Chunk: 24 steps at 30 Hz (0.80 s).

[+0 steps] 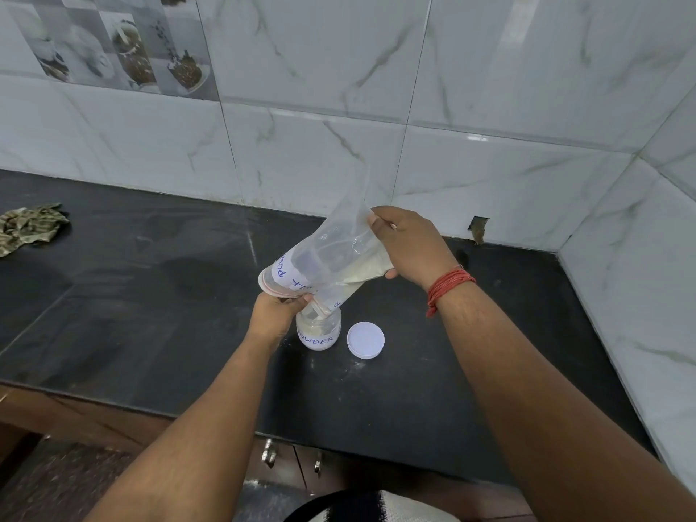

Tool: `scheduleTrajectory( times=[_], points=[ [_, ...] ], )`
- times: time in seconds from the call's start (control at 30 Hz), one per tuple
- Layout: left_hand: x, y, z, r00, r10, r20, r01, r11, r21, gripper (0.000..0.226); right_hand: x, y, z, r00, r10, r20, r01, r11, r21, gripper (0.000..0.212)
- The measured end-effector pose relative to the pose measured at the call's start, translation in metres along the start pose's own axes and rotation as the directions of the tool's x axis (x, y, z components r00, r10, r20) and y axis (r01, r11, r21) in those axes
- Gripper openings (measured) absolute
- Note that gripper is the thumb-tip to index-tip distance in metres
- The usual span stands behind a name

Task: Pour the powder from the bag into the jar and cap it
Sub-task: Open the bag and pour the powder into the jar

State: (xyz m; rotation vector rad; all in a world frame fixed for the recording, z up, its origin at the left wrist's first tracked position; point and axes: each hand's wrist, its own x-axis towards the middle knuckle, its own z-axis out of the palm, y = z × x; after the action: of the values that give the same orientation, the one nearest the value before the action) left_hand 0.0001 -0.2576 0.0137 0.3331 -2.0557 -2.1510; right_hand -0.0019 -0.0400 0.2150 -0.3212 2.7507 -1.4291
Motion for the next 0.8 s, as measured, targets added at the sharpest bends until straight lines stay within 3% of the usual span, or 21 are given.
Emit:
scheduleTrajectory(
  times=[0.2, 0.47, 0.57, 0.8],
  points=[
    [-0.002, 0.000, 0.000, 1.000, -0.014, 0.002, 0.014, 1.000, -0.005, 0.031, -0.003, 0.005, -0.002, 0.999, 0.027, -0.042, -0.027, 1.000, 0.003, 0.033],
    [-0.001, -0.004, -0.003, 0.999, -0.047, -0.011, 0.046, 0.996, -0.077, 0.031, -0.017, 0.022, 0.004, 0.994, -0.106, 0.000, 0.106, 0.991, 0.082, 0.064],
    [-0.001, -0.006, -0.005, 0.998, -0.058, -0.014, 0.057, 0.995, -0.084, 0.031, -0.019, 0.034, 0.004, 0.992, -0.130, 0.009, 0.128, 0.985, 0.114, 0.064],
    [-0.003, -0.007, -0.003, 0.997, -0.072, -0.013, 0.071, 0.994, -0.086, 0.029, -0.018, 0.041, 0.001, 0.985, -0.170, -0.007, 0.170, 0.985, 0.039, 0.070]
  ],
)
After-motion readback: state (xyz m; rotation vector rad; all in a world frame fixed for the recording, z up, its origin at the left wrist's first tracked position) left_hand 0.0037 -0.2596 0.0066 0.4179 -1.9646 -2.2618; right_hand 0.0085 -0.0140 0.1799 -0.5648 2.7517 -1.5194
